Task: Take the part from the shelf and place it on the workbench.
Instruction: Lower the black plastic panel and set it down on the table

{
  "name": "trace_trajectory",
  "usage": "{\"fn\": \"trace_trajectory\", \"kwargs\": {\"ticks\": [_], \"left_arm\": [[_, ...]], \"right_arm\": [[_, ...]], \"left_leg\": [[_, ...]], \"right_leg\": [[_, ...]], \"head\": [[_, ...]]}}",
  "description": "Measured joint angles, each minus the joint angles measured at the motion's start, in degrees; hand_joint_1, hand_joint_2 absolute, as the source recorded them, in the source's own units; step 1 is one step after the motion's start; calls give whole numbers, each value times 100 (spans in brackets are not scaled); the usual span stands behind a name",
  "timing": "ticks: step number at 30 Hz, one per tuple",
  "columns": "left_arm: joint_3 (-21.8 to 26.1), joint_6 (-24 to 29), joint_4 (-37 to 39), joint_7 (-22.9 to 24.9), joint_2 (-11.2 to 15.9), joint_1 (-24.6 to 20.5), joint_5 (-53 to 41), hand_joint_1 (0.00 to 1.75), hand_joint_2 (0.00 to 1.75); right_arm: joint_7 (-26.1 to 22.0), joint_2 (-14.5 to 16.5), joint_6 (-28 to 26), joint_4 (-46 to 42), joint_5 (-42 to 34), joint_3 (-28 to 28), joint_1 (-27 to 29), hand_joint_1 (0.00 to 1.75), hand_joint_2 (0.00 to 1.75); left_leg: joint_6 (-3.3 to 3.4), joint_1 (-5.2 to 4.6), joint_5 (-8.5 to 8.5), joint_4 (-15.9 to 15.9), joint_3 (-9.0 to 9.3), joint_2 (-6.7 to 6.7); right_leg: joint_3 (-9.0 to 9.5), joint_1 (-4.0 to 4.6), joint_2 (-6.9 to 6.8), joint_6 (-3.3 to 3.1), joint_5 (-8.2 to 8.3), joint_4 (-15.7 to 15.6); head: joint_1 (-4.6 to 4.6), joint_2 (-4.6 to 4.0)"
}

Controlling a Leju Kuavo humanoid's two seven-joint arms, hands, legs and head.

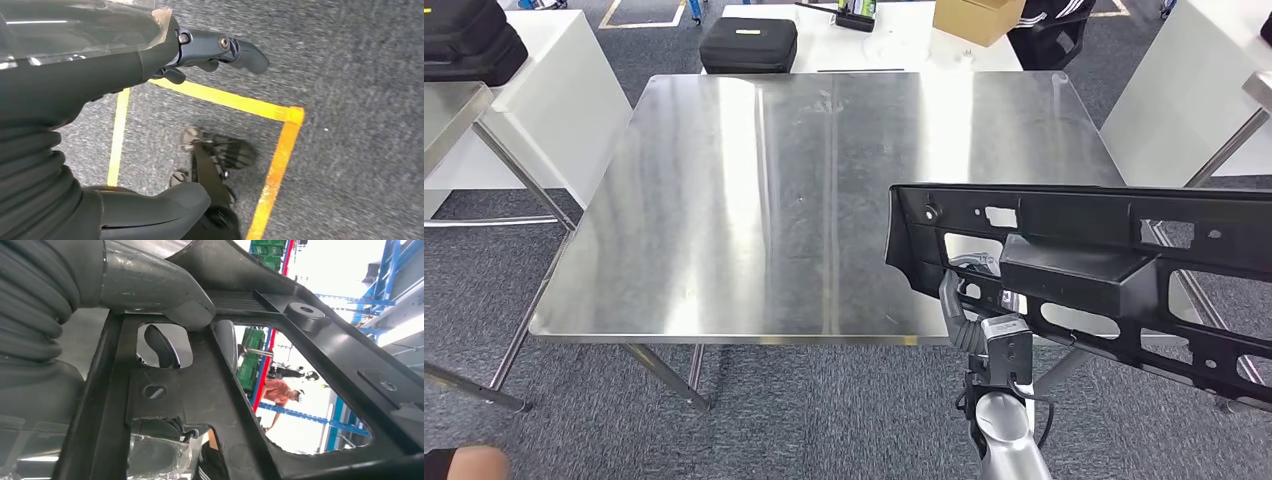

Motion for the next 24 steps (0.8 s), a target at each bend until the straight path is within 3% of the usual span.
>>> {"fn": "trace_trajectory", "kwargs": {"ticks": [2, 6, 8, 10, 11, 12, 13, 15, 17, 21, 22, 24], "left_arm": [[0, -1, 0, 1, 2, -9, 0, 0, 175], [-1, -3, 0, 0, 1, -9, 2, 0, 175], [-1, -7, 0, 0, 1, -15, 4, 0, 175], [-1, -11, 0, 0, 2, -18, 4, 0, 175], [-2, -12, 0, 0, -1, -13, 4, 0, 175], [-2, -14, 0, 0, -4, -8, 4, 0, 175], [-2, -15, 0, 0, -8, -5, 4, 0, 175], [-2, -17, 1, 0, -14, -5, 4, 0, 175], [-2, -17, 2, 2, -9, -10, 4, 0, 175], [-2, -17, 2, 7, -2, -17, 36, 0, 175], [-2, -17, 1, 6, -2, -20, 46, 0, 175], [-1, -10, 0, 4, -3, -17, 58, 0, 175]], "right_arm": [[-1, 2, 0, 0, 0, -7, -9, 175, 175], [-4, 2, 2, -1, 1, -15, -17, 175, 175], [-10, -1, 1, -1, 1, -16, -22, 175, 175], [-14, -7, 1, 2, 1, -17, -6, 175, 175], [-15, -10, 1, 3, 1, -18, 8, 175, 175], [-15, -13, 1, 4, 1, -19, 18, 175, 175], [-15, -15, 1, 4, 1, -19, 22, 175, 175], [-16, -17, 1, 6, 1, -19, 18, 175, 175], [-17, -18, 1, 9, 1, -19, 17, 175, 175], [-40, -17, 2, 14, -1, -32, 10, 175, 175], [-58, -13, 2, 20, -3, -33, -2, 175, 175], [-98, -3, 1, 48, -7, -32, -27, 175, 175]], "left_leg": [[52, -32, 111, -399, 191, -2], [192, -48, 73, -500, 287, -8], [261, -26, 56, -553, 358, -3], [298, -26, 8, -558, 399, -5], [301, -25, -20, -557, 426, -11], [293, -22, -51, -557, 465, -21], [280, -17, -89, -556, 518, -30], [229, -27, -186, -546, 626, -43], [166, -57, -282, -535, 677, -48], [55, -29, -413, -463, 692, -29], [25, -17, -511, -279, 615, -23], [-21, -7, -802, 433, 238, -14]], "right_leg": [[37, 28, 2, 62, -60, -4], [0, 29, -9, 176, -148, 73], [-325, 28, -17, 181, -358, 655], [-850, 25, -17, 183, -589, 1509], [-1042, 21, -18, 208, -607, 1757], [-1115, 14, -19, 253, -516, 1764], [-1057, 4, -22, 309, -327, 1515], [-723, -18, -44, 398, 137, 641], [-488, -20, -55, 337, 350, 102], [-405, -27, -34, 120, 299, 41], [-368, -43, -31, 70, 277, 36], [-300, -47, -34, -15, 222, 32]], "head": [[1, 0], [2, 0], [8, 0], [11, 0], [10, 0], [11, 0], [11, 0], [16, -1], [14, -1], [3, 0], [1, 0], [-3, 0]]}}
